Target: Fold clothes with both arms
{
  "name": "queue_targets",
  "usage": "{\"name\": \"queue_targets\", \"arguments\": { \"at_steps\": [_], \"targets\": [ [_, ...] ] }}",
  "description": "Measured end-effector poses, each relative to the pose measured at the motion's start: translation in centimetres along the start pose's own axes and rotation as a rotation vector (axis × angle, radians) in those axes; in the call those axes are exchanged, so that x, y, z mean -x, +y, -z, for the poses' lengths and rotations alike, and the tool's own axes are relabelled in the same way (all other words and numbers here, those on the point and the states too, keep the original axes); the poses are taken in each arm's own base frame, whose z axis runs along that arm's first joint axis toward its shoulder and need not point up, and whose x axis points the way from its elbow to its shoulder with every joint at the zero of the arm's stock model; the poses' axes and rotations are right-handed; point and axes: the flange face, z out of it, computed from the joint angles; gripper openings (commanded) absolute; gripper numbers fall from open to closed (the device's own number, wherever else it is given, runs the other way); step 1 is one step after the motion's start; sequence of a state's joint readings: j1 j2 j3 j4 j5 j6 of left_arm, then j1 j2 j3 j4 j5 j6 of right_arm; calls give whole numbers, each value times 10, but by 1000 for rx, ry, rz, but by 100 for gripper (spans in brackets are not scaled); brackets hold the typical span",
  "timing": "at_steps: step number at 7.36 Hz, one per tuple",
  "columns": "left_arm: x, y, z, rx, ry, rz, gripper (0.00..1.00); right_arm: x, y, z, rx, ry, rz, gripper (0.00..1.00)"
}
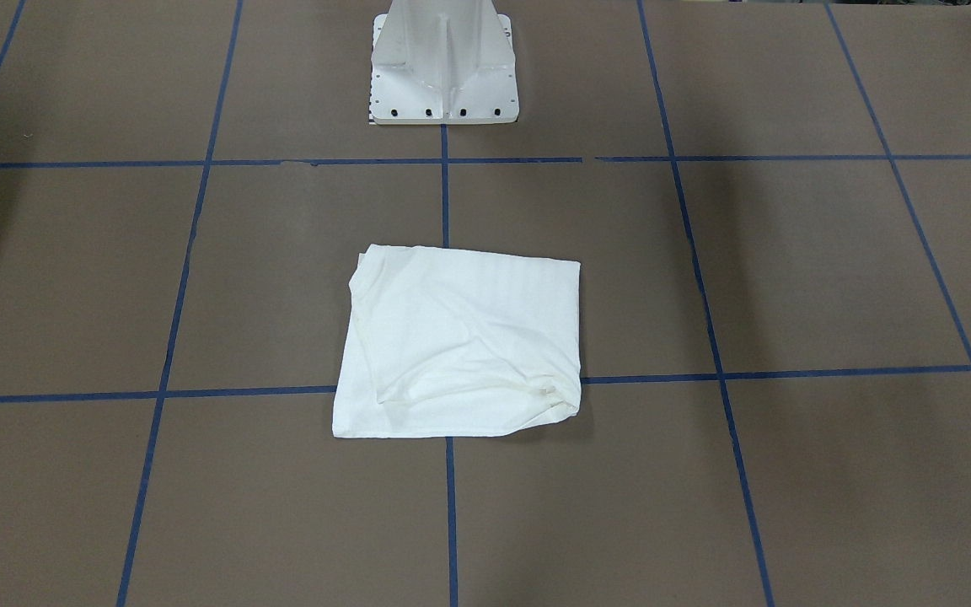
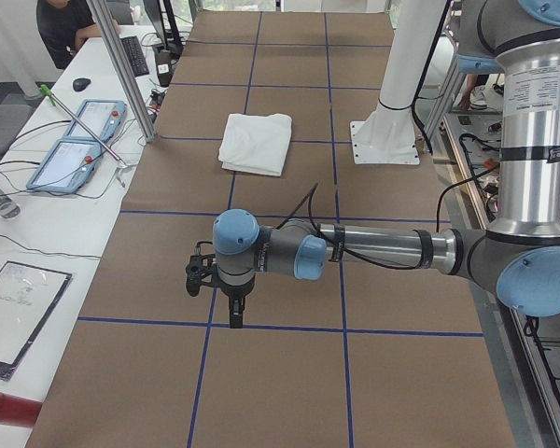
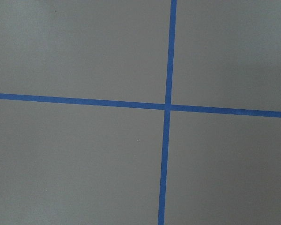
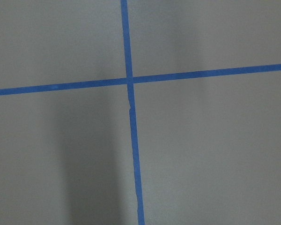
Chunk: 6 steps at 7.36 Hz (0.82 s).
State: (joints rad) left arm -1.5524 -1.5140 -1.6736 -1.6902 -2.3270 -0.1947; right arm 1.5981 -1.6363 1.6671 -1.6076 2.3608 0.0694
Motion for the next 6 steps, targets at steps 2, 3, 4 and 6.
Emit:
{"name": "queue_targets", "arguments": {
  "at_steps": [2,3,4,6],
  "targets": [
    [0,0,0,-1,-2,-8,100,2,0,2,-3,-1,2,100],
    [0,-1,0,-1,-6,-32,100,2,0,2,-3,-3,2,100],
    [1,0,0,1,-8,-62,100,2,0,1,-2,-5,0,100],
    [2,0,-1,3,-10,-83,100,2,0,1,2,-7,-3,100]
  ]
}}
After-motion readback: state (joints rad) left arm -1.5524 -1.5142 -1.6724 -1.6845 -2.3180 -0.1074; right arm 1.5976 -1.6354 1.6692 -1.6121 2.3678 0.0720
